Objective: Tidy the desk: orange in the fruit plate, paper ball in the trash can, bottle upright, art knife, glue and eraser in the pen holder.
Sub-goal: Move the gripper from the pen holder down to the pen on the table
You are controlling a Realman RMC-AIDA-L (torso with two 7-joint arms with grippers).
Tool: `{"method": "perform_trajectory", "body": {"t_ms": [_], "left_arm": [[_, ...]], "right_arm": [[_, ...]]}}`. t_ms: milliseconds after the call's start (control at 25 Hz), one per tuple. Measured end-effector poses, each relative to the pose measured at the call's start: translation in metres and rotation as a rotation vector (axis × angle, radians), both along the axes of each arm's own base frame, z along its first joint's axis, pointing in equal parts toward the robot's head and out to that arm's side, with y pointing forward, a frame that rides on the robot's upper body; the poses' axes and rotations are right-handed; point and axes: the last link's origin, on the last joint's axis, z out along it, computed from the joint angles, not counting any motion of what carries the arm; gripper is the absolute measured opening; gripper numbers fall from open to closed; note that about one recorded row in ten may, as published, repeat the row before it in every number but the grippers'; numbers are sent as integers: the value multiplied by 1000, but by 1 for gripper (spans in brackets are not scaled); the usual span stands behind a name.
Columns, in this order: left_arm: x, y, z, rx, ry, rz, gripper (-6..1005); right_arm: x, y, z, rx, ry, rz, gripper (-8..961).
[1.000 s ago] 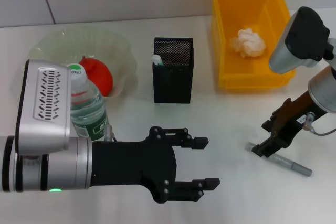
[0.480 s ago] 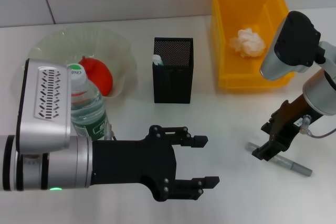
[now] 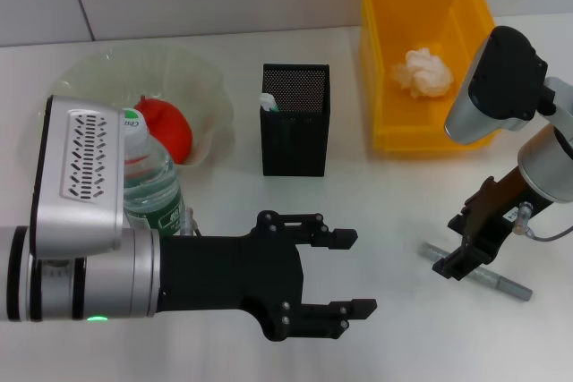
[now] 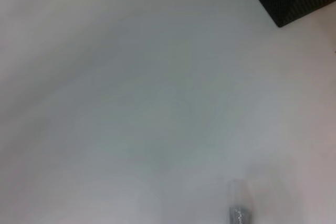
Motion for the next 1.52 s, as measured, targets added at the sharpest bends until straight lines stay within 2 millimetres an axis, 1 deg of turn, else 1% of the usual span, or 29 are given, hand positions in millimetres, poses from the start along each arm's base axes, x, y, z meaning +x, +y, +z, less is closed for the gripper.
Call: {"method": "perform_trajectory", "body": {"t_ms": [360, 840, 1520], "left_arm": [[0, 0, 0, 0, 0, 1, 698], [0, 0, 0, 0, 1, 1, 697], [-2, 0, -1, 2, 5, -6, 697]], "right_arm": [[-1, 0, -3, -2, -10, 8, 572], [-7, 3, -9, -5, -27, 31, 559], [-7, 5, -15, 1, -39, 42, 540]]}}
